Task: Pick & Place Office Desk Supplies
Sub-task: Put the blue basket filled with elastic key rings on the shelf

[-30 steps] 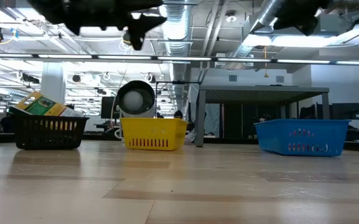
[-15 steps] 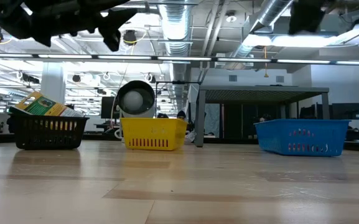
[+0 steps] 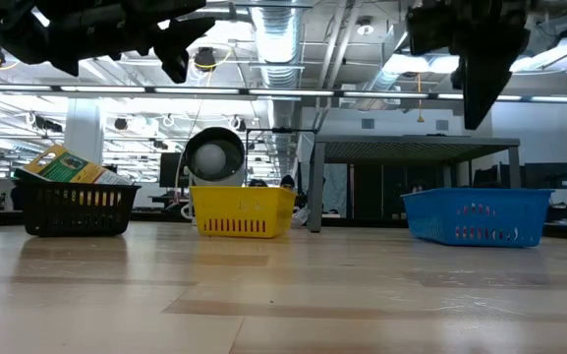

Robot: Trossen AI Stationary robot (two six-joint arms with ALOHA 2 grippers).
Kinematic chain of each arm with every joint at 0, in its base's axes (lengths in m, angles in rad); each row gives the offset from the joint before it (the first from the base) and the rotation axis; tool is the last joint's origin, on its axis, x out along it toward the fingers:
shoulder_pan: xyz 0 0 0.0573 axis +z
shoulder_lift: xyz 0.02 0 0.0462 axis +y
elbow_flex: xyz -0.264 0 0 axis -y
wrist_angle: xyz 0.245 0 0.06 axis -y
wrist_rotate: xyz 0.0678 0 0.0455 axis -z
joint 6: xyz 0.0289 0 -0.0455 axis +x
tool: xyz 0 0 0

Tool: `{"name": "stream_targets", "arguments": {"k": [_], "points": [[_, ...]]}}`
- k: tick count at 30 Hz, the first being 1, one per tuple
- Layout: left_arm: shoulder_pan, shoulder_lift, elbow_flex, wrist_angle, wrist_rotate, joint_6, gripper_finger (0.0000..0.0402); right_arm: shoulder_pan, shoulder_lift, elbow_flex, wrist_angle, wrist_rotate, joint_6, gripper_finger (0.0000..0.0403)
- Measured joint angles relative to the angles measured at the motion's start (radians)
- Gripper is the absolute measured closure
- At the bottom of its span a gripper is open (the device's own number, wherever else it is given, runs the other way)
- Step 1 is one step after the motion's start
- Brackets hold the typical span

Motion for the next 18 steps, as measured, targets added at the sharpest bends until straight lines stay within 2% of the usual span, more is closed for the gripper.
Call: {"name": "stream_targets", "arguments": {"k": [8, 14, 18], "points": [[0.000, 0.000, 0.000, -0.001, 0.000, 0.001, 0.0281, 0.030, 0.023, 0.000, -0.003, 0.011, 0.013, 0.0203], [0.000, 0.000, 0.000, -0.001, 0.001, 0.002, 0.0280, 0.069, 0.036, 0.000, -0.039, 0.103, 0.010, 0.0205], [0.000, 0.000, 0.001, -0.010, 0.002, 0.002, 0.0279, 0.092, 0.066, -0.009, -0.035, 0.122, -0.042, 0.0212]]}}
